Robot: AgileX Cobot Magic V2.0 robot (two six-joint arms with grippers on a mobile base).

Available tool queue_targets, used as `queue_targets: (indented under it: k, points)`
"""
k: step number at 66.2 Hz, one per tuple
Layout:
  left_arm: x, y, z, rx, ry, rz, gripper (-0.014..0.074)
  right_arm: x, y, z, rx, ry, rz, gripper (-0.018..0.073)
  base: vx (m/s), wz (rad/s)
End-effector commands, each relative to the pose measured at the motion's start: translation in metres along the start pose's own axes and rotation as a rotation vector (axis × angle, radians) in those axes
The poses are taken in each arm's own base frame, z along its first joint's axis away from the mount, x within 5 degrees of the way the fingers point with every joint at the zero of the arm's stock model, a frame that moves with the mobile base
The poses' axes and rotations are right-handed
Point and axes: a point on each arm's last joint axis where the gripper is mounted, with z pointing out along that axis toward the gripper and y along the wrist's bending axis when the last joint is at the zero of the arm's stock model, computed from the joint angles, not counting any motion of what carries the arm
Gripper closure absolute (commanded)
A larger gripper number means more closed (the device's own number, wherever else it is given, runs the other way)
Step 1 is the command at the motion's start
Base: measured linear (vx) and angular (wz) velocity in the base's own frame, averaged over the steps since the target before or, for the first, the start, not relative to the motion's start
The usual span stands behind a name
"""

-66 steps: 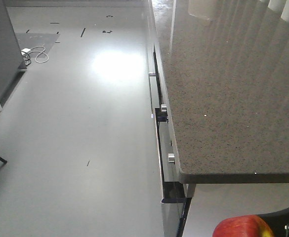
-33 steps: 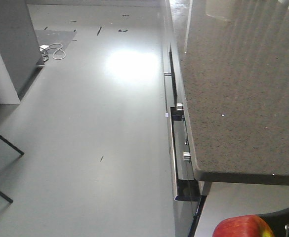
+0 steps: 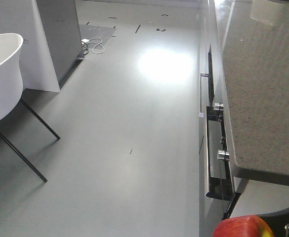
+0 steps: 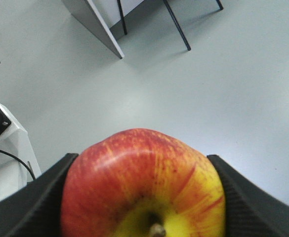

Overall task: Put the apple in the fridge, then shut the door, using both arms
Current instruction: 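Drive the base away from the counter toward the open refrigerator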

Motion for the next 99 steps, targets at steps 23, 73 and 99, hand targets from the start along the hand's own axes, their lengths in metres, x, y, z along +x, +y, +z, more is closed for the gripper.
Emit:
queue_targets:
  k: [23,73,99]
  points:
    - [-0.0134,-0.0008,-0.0025,0.012,-0.107,-0.012,0.0603,-0.0109,0.0041,-0.0047,-0.016,-0.069,0.001,0.0356,-0.02,0.26]
    - [-0.0134,-0.0008,-0.0025,0.012,-0.107,-0.012,0.0603,-0.0109,0.0041,-0.0047,-0.016,-0.069,0.001,0.0356,0.01,0.39]
    - [-0.0134,-0.0008,-0.0025,0.012,-0.107,-0.012,0.0603,-0.0110,0.0040,-0.0047,-0.015,-0.070,0.001,0.0356,-0.03,0.49]
